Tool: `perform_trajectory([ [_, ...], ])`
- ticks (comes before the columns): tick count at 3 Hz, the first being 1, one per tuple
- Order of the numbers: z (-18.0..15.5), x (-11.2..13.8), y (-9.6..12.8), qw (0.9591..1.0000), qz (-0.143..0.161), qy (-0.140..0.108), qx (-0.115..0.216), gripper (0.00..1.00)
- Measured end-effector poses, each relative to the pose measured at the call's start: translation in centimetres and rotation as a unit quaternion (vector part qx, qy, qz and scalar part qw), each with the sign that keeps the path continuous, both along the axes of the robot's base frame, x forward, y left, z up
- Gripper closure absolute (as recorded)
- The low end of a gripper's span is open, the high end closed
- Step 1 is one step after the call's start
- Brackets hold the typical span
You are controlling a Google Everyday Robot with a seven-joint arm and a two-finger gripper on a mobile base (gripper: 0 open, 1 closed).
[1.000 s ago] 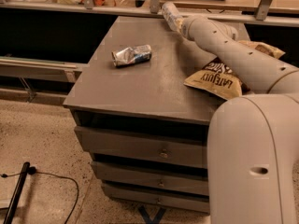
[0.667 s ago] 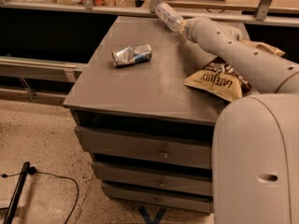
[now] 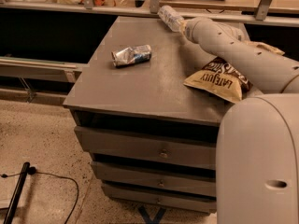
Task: Place blue plastic bottle upright
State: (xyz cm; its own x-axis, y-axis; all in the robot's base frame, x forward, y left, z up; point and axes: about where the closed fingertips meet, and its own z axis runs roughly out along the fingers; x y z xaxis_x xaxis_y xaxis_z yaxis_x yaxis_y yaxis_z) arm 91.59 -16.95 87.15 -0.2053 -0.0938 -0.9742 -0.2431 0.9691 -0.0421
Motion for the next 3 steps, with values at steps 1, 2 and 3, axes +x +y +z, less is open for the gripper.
perform_trajectory([
  [1,0.22,-0.34,-0.12,1.0,0.002,0.0,0.001,0.36],
  [2,0.49,-0.64,-0.35,1.0,0.002,-0.001,0.003,0.12],
  [3,-0.12,-0.46,0.15,1.0,0.007,0.003,0.006,0.0],
])
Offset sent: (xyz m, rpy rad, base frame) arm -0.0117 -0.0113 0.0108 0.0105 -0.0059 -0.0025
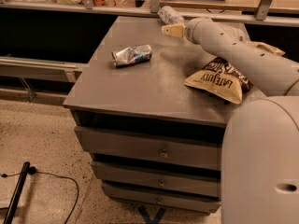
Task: Place blue plastic bottle upright
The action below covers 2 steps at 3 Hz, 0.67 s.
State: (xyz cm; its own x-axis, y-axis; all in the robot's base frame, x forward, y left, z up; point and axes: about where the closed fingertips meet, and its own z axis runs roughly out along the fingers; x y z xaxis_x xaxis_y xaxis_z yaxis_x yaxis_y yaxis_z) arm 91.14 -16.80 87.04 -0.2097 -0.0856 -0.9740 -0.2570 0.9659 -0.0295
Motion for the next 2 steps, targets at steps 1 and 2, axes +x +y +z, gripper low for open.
perform_trajectory([
  [1,-0.5,0.64,0.49,1.0,0.005,0.002,0.004,0.0],
  [2,-0.82,1.43,0.76,0.9999,0.012,0.004,0.007,0.0],
])
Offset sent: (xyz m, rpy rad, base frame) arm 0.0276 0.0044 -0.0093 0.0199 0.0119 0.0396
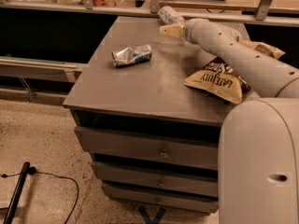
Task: Place blue plastic bottle upright
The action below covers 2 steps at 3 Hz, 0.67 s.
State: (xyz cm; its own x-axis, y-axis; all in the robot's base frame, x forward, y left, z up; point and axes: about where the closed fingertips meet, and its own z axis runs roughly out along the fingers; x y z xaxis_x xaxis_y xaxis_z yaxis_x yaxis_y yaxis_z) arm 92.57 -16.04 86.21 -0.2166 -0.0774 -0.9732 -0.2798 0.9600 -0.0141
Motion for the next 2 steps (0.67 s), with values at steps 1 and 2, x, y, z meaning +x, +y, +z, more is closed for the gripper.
perform_trajectory([
  [1,-0.45,0.83,0.13,0.9999,0.008,0.005,-0.005,0.0],
  [2,-0.89,1.46,0.12,0.9998,0.016,0.011,-0.01,0.18],
])
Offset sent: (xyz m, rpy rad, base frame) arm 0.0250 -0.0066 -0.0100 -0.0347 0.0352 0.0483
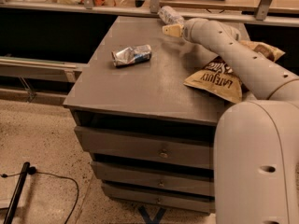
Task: Place blue plastic bottle upright
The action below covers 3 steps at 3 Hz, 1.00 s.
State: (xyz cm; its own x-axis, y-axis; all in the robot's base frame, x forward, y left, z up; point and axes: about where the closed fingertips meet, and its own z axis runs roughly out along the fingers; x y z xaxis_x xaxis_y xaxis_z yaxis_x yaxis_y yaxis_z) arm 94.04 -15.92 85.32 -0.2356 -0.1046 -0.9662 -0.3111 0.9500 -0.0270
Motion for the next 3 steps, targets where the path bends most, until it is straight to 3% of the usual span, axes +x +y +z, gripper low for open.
perform_trajectory([
  [3,0.59,0.99,0.9,0.9998,0.017,-0.007,-0.005,0.88],
])
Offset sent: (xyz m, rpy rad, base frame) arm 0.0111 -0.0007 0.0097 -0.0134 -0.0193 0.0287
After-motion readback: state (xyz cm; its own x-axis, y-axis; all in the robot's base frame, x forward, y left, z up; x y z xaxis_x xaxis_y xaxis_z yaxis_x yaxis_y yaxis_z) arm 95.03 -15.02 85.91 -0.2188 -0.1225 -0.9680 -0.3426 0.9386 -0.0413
